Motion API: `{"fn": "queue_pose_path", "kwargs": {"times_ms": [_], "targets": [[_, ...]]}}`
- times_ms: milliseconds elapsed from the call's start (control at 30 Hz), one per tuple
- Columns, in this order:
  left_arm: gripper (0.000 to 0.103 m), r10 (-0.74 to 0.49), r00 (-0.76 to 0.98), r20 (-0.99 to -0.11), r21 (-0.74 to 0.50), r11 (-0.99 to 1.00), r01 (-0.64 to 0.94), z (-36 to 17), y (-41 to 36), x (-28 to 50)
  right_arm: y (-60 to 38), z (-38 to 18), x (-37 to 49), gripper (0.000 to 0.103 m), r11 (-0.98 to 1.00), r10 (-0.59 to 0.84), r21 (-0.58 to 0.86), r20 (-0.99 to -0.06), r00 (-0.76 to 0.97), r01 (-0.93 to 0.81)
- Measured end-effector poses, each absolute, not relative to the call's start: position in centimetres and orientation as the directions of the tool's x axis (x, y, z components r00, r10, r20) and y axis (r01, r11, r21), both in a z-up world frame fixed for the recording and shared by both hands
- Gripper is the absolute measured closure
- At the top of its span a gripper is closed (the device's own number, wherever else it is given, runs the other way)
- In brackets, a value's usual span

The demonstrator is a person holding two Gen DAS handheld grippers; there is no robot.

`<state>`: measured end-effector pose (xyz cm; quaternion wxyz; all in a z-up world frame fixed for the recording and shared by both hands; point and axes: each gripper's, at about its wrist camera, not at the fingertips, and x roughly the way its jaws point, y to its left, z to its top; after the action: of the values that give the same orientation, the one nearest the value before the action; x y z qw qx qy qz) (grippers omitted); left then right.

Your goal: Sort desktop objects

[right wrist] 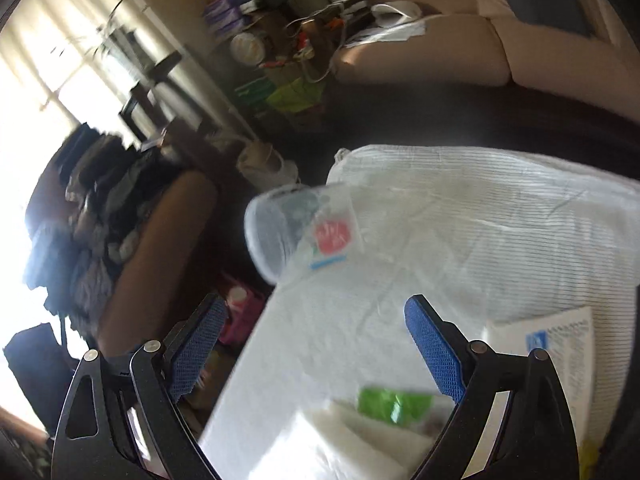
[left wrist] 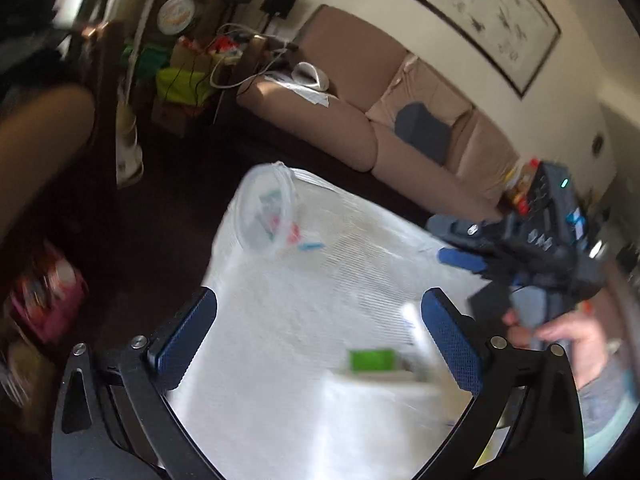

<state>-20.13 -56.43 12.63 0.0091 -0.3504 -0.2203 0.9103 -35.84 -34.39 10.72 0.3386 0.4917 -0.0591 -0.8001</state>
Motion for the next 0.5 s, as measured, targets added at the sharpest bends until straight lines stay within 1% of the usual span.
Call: {"fn": "queue_pose_path", "kwargs": {"times_ms": [100,167,267,367,433,467,500], "targets": [[0.000,0.147,-0.717,-0.681,-0.297,-0.951,0.087,10.4,-55.9,-25.5,-35.5,8.5,-40.0,0.009,-0.759,-0.634,0.509,-0.721,-0.280,0.406],[0.000,0.122,-0.711,-0.693,-0.248,-0.966,0.076,8.9,-55.6,-28.4,-36.0,7.0,-42.1,0.009,-0.758,-0.646,0.544,-0.705,-0.293,0.361],[0.002,0.152,-0.728,-0.668,-0.240,-0.971,0.018,7.7,-55.5,-30.9,-37.5,4.5,-45.1,0.009,-0.751,-0.656,0.572,-0.705,-0.271,0.328],[0.005,0.206,-0.725,-0.657,-0.254,-0.966,-0.045,6.6,-55.4,-32.3,-39.7,3.3,-47.0,0.009,-0.724,-0.679,0.573,-0.692,-0.247,0.383],[0.016,0.235,-0.709,-0.665,-0.269,-0.961,-0.065,5.9,-55.1,-33.3,-41.0,2.6,-47.2,0.009,-0.705,-0.689,0.568,-0.690,-0.221,0.425],[0.017,0.243,-0.697,-0.675,-0.268,-0.961,-0.075,5.4,-54.7,-33.8,-41.7,1.8,-47.1,0.009,-0.681,-0.705,0.586,-0.688,-0.175,0.439],[0.017,0.224,-0.698,-0.680,-0.246,-0.967,-0.070,5.1,-54.3,-33.9,-42.5,0.8,-46.8,0.009,-0.654,-0.718,0.613,-0.687,-0.110,0.443]]}}
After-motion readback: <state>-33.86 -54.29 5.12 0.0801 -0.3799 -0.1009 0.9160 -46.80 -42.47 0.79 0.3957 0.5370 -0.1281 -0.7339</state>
